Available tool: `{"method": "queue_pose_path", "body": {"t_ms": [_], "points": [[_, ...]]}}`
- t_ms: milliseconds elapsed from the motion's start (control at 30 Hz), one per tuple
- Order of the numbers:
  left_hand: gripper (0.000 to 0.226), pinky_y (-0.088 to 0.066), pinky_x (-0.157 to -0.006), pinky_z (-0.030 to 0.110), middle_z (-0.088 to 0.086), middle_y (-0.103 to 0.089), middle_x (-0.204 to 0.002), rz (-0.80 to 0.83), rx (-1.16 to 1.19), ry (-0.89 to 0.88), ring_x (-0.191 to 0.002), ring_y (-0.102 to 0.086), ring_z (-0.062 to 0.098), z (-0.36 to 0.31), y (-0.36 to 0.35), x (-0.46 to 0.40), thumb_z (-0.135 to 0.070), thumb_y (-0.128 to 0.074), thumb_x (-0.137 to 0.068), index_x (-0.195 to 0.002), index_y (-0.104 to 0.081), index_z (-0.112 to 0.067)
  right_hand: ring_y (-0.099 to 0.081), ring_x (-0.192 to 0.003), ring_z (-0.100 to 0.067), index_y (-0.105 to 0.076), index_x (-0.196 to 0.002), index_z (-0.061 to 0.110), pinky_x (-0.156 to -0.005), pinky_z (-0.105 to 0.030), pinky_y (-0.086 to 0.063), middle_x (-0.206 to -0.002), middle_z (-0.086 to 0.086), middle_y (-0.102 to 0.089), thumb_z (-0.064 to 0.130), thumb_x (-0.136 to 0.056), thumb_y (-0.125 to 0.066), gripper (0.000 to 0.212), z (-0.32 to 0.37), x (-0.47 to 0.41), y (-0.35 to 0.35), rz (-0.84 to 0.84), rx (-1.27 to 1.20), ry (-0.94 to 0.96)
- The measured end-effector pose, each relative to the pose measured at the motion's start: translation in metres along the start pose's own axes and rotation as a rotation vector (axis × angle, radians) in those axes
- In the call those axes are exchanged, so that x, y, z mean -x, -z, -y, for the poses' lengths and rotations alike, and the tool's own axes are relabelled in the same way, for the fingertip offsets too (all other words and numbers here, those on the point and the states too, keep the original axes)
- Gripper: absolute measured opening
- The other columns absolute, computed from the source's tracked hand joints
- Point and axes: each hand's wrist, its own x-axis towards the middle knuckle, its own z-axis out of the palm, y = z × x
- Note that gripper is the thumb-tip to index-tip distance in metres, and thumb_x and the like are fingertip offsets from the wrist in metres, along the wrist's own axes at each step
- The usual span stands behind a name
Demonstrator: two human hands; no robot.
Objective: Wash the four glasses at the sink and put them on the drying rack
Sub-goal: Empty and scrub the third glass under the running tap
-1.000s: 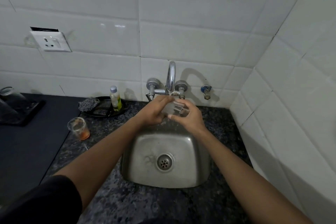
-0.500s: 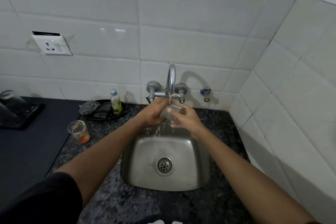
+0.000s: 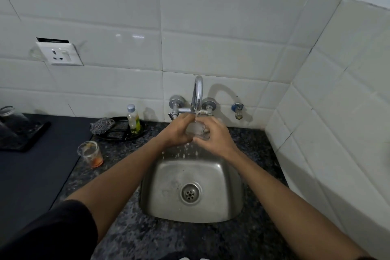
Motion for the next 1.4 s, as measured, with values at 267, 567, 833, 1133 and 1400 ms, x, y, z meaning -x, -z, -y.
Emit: {"method": "queue_pose_path", "body": {"t_ms": [267, 567, 833, 1133, 1400], "points": [[0.050, -0.053, -0.079, 0.033, 0.004, -0.064, -0.111, 0.006, -0.007, 0.071, -0.097, -0.060, 0.019, -0.001, 0.001, -0.005, -0.032, -0.079, -0.078, -0.118, -0.057, -0.012, -0.074, -0.092, -0.019, -0.055, -0.135, 0.017, -0.078, -0.037, -0.065, -0.115, -0.003, -0.067, 0.036, -0.081, -0.088, 0.066, 0.004, -0.004, 0.003, 0.072, -0.331, -0.323], [0.053, -0.054, -0.082, 0.033, 0.004, -0.064, -0.115, 0.001, -0.020, 0.111, -0.099, -0.061, 0.019, 0.000, 0.001, -0.005, -0.032, -0.084, -0.077, -0.119, -0.058, -0.014, -0.077, -0.088, -0.020, -0.054, -0.140, 0.017, -0.078, -0.041, -0.066, -0.118, -0.006, -0.068, 0.038, -0.082, -0.087, 0.070, 0.003, -0.006, -0.002, 0.107, -0.502, -0.442], [0.047, -0.052, -0.079, 0.034, 0.008, -0.065, -0.110, 0.004, -0.037, 0.134, -0.096, -0.061, 0.024, -0.005, 0.003, -0.009, -0.026, -0.084, -0.075, -0.111, -0.059, -0.009, -0.068, -0.104, -0.011, -0.060, -0.133, 0.022, -0.084, -0.031, -0.063, -0.122, 0.004, -0.064, 0.036, -0.083, -0.087, 0.059, 0.004, -0.006, -0.003, 0.038, -0.345, -0.240], [0.044, -0.052, -0.079, 0.036, 0.007, -0.065, -0.107, -0.062, 0.022, 0.102, -0.093, -0.055, 0.015, -0.009, 0.001, -0.009, -0.018, -0.084, -0.073, -0.109, -0.061, -0.009, -0.065, -0.112, -0.009, -0.063, -0.134, 0.020, -0.093, -0.029, -0.059, -0.127, 0.005, -0.066, 0.028, -0.079, -0.089, 0.061, -0.005, -0.004, -0.008, -0.030, -0.225, -0.085], [0.056, -0.054, -0.089, 0.034, 0.010, -0.066, -0.119, -0.058, 0.043, 0.137, -0.104, -0.059, 0.018, -0.012, -0.003, -0.009, -0.019, -0.082, -0.072, -0.124, -0.061, -0.010, -0.063, -0.113, -0.013, -0.061, -0.134, 0.020, -0.095, -0.033, -0.058, -0.126, 0.004, -0.063, 0.032, -0.079, -0.085, 0.061, -0.002, -0.005, -0.004, -0.009, 0.015, 0.001]]}}
